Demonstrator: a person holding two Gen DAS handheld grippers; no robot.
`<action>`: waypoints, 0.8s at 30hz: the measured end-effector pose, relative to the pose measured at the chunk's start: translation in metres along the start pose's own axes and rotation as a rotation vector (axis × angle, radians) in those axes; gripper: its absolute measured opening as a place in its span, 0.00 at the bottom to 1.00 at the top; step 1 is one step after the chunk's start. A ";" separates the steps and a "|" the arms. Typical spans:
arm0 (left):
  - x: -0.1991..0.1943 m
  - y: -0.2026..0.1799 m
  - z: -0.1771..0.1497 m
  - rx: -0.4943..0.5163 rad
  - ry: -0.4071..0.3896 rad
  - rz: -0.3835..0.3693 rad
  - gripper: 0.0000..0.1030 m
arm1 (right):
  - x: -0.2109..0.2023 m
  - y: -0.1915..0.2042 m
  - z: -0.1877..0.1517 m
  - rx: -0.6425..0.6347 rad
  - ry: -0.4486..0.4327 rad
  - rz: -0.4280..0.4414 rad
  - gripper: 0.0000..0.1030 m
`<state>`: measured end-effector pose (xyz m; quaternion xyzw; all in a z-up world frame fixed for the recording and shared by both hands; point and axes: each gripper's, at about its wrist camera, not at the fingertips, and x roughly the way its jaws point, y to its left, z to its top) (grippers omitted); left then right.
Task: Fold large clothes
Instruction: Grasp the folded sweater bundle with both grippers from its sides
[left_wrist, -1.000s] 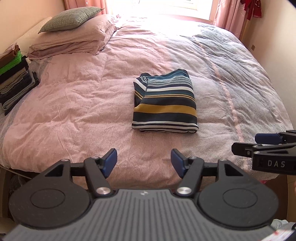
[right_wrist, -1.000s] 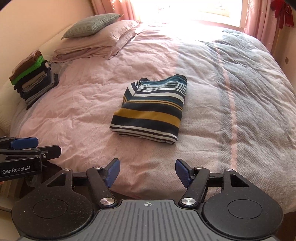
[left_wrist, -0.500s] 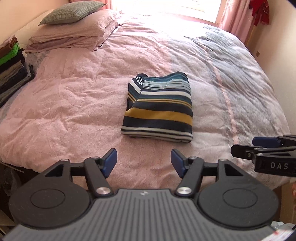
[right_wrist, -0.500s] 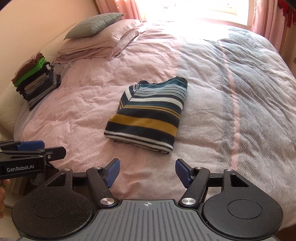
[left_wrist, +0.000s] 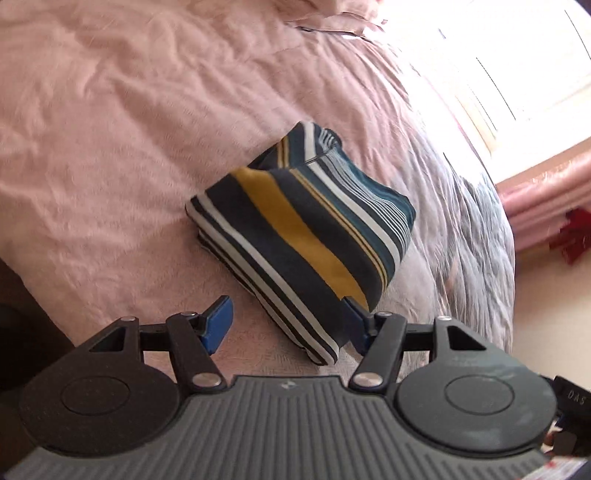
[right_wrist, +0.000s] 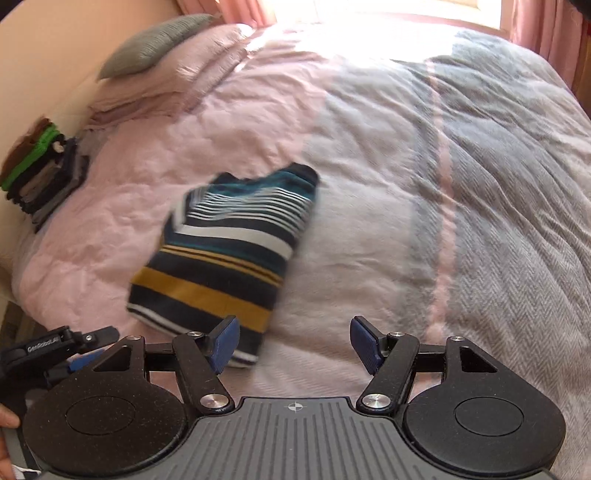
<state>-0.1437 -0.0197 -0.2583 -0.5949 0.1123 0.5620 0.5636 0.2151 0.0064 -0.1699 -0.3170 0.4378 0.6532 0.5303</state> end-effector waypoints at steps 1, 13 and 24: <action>0.014 0.010 -0.004 -0.054 -0.001 -0.018 0.57 | 0.008 -0.010 0.004 0.013 0.014 -0.019 0.62; 0.128 0.065 -0.020 -0.398 -0.120 -0.213 0.58 | 0.076 -0.107 0.033 0.095 0.073 -0.233 0.62; 0.080 0.018 0.040 -0.092 -0.181 -0.146 0.22 | 0.122 -0.081 0.064 -0.039 0.121 -0.120 0.62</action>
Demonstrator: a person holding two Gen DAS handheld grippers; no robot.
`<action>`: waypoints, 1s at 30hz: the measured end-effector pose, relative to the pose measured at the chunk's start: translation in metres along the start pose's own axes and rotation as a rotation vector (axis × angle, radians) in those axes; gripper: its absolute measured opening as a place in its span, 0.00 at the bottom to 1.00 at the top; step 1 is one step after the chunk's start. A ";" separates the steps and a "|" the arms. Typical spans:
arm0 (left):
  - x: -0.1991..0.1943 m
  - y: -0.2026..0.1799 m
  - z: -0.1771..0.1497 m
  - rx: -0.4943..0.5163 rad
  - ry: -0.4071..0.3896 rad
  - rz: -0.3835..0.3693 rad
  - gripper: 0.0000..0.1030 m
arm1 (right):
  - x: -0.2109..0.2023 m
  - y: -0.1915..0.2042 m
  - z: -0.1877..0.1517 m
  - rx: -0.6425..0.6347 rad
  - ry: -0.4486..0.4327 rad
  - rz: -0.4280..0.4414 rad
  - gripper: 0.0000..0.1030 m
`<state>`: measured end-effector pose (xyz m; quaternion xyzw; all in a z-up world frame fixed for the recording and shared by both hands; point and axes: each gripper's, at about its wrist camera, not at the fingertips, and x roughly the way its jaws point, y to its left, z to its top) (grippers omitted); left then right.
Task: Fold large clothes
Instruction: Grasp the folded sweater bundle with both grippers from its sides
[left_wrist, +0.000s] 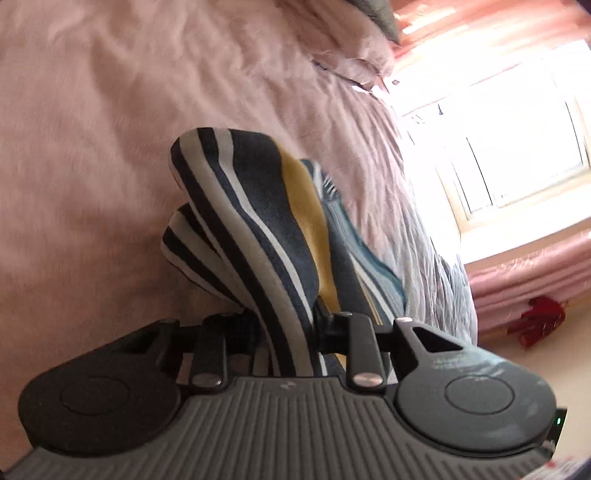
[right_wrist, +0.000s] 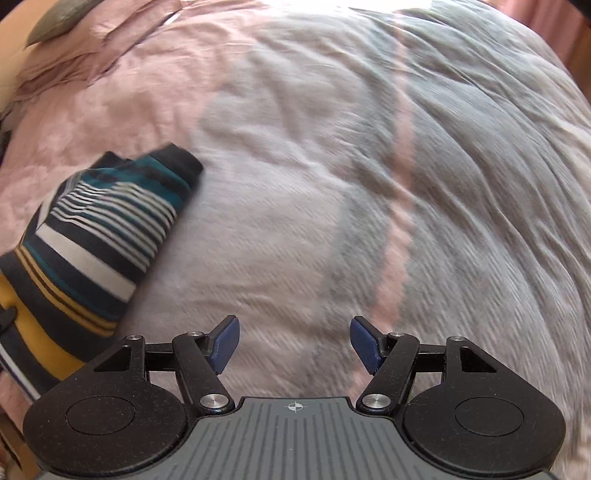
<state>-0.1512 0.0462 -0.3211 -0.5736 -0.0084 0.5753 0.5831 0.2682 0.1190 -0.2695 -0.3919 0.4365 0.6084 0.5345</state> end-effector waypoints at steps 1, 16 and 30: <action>-0.009 -0.006 0.012 0.051 -0.013 0.010 0.21 | 0.001 0.003 0.006 -0.015 -0.002 0.027 0.62; -0.024 0.080 0.073 -0.018 -0.022 0.170 0.41 | 0.149 0.107 0.122 -0.224 0.190 0.779 0.78; 0.003 0.116 0.080 -0.144 -0.015 0.035 0.50 | 0.236 0.169 0.136 -0.259 0.375 1.073 0.66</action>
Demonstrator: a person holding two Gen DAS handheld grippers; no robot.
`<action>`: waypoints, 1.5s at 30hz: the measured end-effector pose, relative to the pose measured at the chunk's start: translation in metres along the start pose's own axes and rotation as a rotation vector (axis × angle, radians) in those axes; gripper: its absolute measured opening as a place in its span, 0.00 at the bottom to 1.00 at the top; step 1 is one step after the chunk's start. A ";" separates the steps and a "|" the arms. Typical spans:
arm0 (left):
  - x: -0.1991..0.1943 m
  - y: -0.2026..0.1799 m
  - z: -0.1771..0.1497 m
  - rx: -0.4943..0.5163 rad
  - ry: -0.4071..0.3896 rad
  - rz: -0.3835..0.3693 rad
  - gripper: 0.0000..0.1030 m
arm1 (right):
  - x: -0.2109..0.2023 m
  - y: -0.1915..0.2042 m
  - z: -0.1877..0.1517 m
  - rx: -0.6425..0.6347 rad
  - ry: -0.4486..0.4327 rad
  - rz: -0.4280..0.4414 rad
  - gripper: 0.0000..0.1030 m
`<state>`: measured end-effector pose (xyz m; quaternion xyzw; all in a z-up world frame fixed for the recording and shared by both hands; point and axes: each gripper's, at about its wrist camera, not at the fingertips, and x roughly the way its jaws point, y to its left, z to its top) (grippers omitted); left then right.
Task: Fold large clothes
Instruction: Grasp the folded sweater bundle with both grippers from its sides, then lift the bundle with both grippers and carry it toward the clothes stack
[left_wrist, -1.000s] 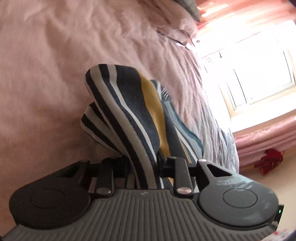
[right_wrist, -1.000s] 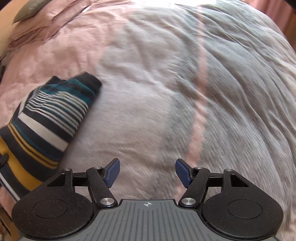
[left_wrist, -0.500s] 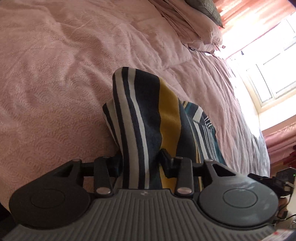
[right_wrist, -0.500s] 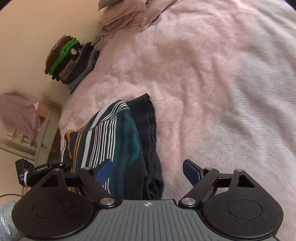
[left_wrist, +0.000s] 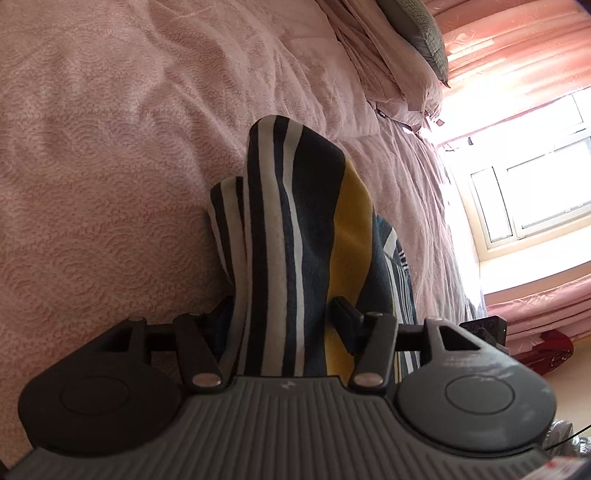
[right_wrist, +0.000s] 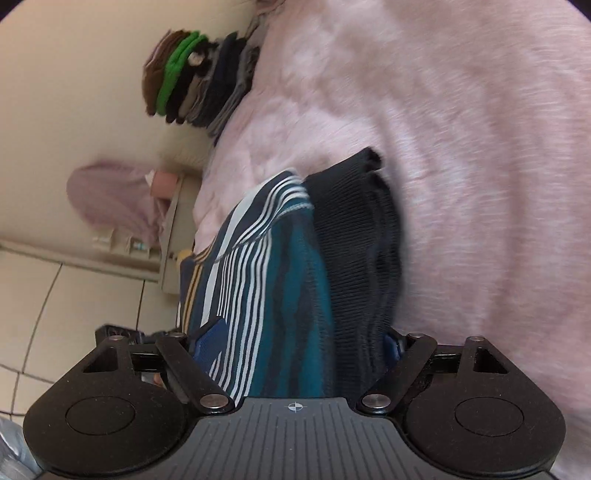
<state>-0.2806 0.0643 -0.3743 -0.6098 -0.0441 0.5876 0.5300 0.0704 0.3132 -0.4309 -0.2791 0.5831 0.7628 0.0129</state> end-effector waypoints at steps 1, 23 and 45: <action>0.003 0.001 0.001 -0.011 -0.006 -0.002 0.49 | 0.008 0.002 -0.001 -0.010 0.003 -0.012 0.58; -0.112 -0.123 0.022 0.196 -0.087 0.093 0.25 | -0.047 0.185 -0.067 -0.008 -0.282 -0.117 0.21; -0.244 -0.118 0.155 0.346 -0.048 0.079 0.25 | 0.036 0.342 -0.058 0.046 -0.409 -0.135 0.21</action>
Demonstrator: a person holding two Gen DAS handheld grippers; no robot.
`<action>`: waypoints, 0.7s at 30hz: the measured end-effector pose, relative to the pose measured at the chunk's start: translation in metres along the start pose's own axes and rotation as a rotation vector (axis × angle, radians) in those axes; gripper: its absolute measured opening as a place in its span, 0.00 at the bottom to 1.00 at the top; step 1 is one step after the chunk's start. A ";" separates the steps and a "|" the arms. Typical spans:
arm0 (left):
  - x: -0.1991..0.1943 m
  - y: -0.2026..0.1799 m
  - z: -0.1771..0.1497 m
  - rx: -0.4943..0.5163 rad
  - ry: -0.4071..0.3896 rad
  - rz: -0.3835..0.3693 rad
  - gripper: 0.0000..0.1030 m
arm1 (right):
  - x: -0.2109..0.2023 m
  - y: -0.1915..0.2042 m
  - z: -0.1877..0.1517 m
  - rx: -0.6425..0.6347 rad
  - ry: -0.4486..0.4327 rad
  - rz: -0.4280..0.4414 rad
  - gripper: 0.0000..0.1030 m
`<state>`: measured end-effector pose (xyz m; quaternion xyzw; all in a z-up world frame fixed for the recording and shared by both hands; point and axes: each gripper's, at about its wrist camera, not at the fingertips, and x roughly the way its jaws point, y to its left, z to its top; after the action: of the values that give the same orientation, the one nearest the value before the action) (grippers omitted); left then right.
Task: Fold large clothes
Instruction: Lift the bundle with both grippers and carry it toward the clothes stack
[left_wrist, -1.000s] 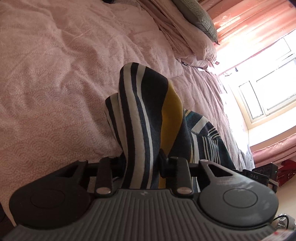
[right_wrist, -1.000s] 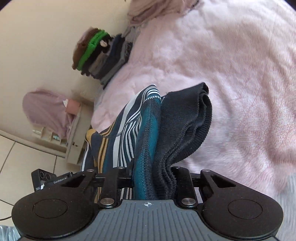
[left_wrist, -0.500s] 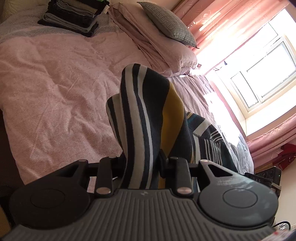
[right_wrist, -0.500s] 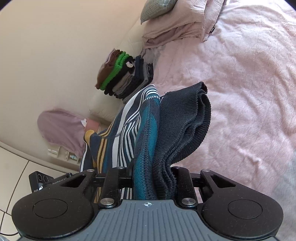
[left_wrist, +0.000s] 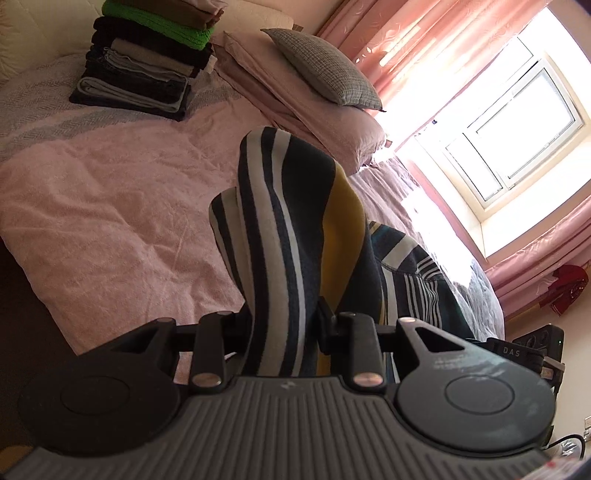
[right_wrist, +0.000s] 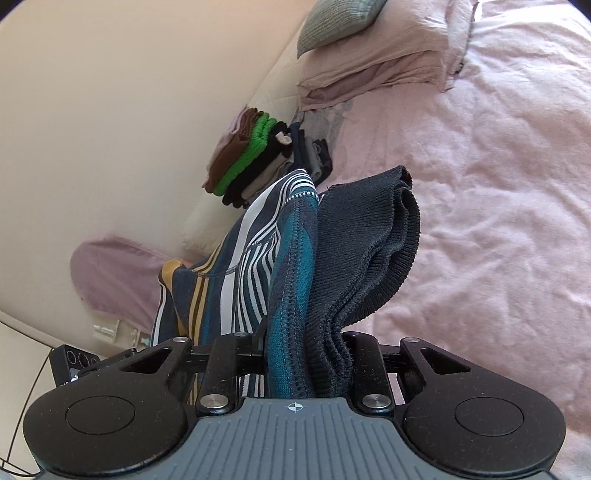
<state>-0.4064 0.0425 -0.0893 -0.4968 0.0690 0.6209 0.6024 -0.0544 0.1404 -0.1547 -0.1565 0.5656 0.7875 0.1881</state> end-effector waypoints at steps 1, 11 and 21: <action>-0.003 0.007 0.005 -0.009 -0.009 0.004 0.25 | 0.008 0.007 0.003 -0.005 0.008 0.000 0.21; -0.039 0.056 0.044 -0.149 -0.157 0.048 0.25 | 0.092 0.071 0.055 -0.147 0.121 0.022 0.21; -0.046 0.121 0.187 -0.144 -0.254 0.054 0.25 | 0.216 0.153 0.145 -0.217 0.122 0.068 0.21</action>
<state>-0.6153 0.1070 -0.0265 -0.4540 -0.0392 0.6981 0.5523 -0.3214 0.2600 -0.0815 -0.2040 0.4924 0.8392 0.1084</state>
